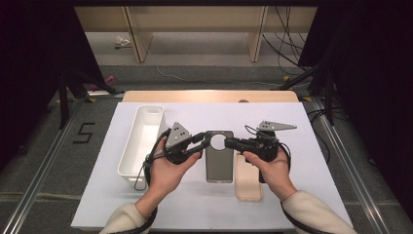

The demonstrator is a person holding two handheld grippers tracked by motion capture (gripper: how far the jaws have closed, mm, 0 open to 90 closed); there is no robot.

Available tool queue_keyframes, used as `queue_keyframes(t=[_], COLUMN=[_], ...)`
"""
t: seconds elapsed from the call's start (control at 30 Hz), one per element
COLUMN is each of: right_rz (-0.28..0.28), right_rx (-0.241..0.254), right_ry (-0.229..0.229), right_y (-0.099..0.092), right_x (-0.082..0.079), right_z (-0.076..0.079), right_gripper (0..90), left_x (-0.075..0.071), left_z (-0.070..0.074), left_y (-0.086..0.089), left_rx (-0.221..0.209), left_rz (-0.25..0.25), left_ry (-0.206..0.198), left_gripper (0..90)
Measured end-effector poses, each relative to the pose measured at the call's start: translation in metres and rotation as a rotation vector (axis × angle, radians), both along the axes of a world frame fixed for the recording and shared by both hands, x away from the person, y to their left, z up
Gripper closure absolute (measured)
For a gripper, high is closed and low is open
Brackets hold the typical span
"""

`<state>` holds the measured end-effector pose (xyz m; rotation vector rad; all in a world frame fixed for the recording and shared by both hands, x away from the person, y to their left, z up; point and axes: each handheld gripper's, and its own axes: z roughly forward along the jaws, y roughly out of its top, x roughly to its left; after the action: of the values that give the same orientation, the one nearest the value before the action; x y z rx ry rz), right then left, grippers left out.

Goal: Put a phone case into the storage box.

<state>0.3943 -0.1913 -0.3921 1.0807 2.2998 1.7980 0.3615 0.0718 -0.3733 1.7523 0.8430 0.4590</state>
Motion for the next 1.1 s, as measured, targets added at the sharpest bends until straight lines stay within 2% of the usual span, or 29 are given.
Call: queue_keyframes(t=[0.3,0.57,0.73,0.87,1.1], right_rz=[0.0,-0.002,-0.002,-0.009,-0.019], right_rx=[-0.003,-0.009,-0.027,-0.032,-0.029], right_ry=[-0.004,-0.011,-0.026,-0.024,-0.028], right_y=[0.0013,0.0026,0.005,0.0058,0.0051], right_x=[-0.0001,-0.0009,-0.0021,-0.002,-0.0014], right_z=[-0.0003,-0.0009,-0.0008,-0.0024,-0.0031], right_gripper=[81.6,81.5,81.3,81.3,81.0], left_x=[0.0014,0.0016,0.0001,-0.0015,-0.0019], left_z=[-0.0018,-0.0013,-0.0022,-0.0032,-0.0005], left_y=[-0.0009,-0.0019,-0.0031,-0.0059,-0.0084], left_rx=[-0.016,-0.052,-0.065,-0.062,-0.048], left_rz=[0.029,0.067,0.103,0.126,0.131], left_ry=[0.023,0.046,0.044,0.056,0.036], left_gripper=[77.6,82.0,84.2,84.5,85.1])
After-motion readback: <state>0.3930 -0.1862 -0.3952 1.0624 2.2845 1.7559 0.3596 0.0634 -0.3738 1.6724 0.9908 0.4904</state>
